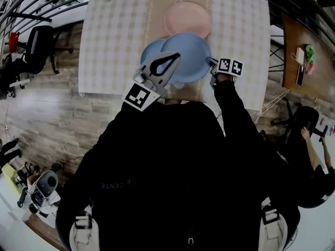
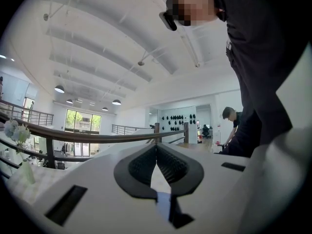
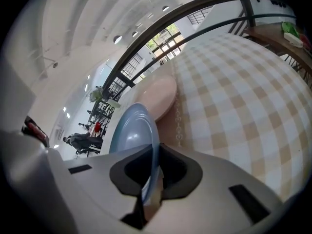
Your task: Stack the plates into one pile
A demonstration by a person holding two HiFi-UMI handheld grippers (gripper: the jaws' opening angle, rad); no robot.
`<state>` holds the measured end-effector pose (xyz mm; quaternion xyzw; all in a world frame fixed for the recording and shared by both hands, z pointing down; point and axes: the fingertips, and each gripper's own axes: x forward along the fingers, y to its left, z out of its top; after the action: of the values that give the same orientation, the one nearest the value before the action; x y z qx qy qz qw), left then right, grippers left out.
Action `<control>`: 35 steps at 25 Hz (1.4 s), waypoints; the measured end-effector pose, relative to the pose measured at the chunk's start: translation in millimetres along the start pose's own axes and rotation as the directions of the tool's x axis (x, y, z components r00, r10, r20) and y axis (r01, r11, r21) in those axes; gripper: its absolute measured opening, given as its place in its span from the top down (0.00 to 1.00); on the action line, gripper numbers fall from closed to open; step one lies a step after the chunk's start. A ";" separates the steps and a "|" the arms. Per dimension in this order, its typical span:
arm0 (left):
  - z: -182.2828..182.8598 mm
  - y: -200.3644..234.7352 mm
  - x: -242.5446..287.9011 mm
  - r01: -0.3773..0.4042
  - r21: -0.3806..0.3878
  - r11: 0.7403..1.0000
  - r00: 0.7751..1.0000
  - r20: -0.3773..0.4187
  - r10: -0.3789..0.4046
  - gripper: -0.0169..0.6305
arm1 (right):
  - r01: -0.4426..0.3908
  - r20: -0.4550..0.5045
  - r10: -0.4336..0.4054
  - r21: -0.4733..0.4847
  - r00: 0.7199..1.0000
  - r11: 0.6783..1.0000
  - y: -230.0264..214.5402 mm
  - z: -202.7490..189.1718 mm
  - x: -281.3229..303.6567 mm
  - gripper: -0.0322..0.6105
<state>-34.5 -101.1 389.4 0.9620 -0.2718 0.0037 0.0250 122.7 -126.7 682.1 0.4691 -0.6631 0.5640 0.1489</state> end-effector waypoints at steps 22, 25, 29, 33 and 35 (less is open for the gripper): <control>-8.4 41.3 -61.7 -0.107 -0.021 0.994 0.994 -0.022 0.106 0.94 | 0.000 -0.157 -0.013 -0.085 0.987 0.996 52.1 -37.3 77.6 0.89; -9.5 50.2 -58.1 -0.119 -0.030 0.992 0.993 -0.024 0.119 0.94 | 0.003 -0.166 -0.022 -0.117 0.986 0.993 53.4 -31.1 87.6 0.89; -11.8 53.6 -54.1 -0.120 -0.028 0.992 0.993 -0.028 0.119 0.94 | 0.007 -0.177 -0.038 -0.170 0.984 0.985 53.3 -27.0 91.8 0.80; -11.1 41.5 -55.4 -0.100 -0.020 0.995 0.995 -0.028 0.099 0.94 | 0.004 -0.155 -0.034 -0.189 0.987 0.982 54.5 -29.6 80.9 0.73; -7.9 38.4 -49.5 -0.085 -0.019 0.996 0.996 -0.029 0.084 0.94 | 0.007 -0.141 -0.036 -0.201 0.989 0.980 53.7 -24.5 72.9 0.72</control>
<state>-96.7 -107.5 398.1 0.9493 -0.3118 0.0154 0.0383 34.5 -142.2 710.3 0.4170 -0.6988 0.5253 0.2487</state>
